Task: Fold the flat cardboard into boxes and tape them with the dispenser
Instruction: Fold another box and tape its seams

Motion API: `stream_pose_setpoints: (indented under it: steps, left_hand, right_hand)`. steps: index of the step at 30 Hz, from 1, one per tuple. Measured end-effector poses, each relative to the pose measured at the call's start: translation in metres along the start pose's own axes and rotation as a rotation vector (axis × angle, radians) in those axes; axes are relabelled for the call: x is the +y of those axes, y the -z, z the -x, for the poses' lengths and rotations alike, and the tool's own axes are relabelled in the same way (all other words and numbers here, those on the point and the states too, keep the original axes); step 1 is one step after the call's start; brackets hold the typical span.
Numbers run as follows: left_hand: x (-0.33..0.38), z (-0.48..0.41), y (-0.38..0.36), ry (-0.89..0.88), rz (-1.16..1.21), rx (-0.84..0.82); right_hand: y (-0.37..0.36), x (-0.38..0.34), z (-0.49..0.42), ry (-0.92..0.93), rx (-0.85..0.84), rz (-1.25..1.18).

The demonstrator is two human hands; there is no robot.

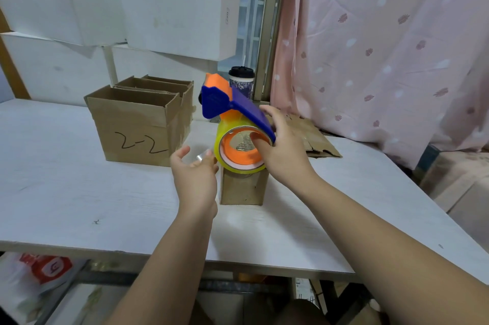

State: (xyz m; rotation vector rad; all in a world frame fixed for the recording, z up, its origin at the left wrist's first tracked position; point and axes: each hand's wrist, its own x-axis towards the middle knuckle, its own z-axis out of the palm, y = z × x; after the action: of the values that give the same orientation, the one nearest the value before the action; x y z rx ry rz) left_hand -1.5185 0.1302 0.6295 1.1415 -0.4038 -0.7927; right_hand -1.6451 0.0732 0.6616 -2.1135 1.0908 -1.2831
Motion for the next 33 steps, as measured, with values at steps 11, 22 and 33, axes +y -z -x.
stream_pose_setpoints:
  steps: [11,22,33]
  left_hand:
    - [-0.009,-0.001,0.005,0.056,-0.002,-0.043]
    - [-0.012,-0.005,0.009,0.121,-0.021,-0.068]
    - [-0.016,-0.004,0.008,0.215,0.033,-0.060]
  right_hand:
    - [0.014,-0.008,-0.013,-0.303,-0.067,-0.239]
    - [0.030,-0.014,-0.006,-0.331,-0.165,-0.361]
    - [0.032,-0.016,-0.003,-0.324,-0.198,-0.374]
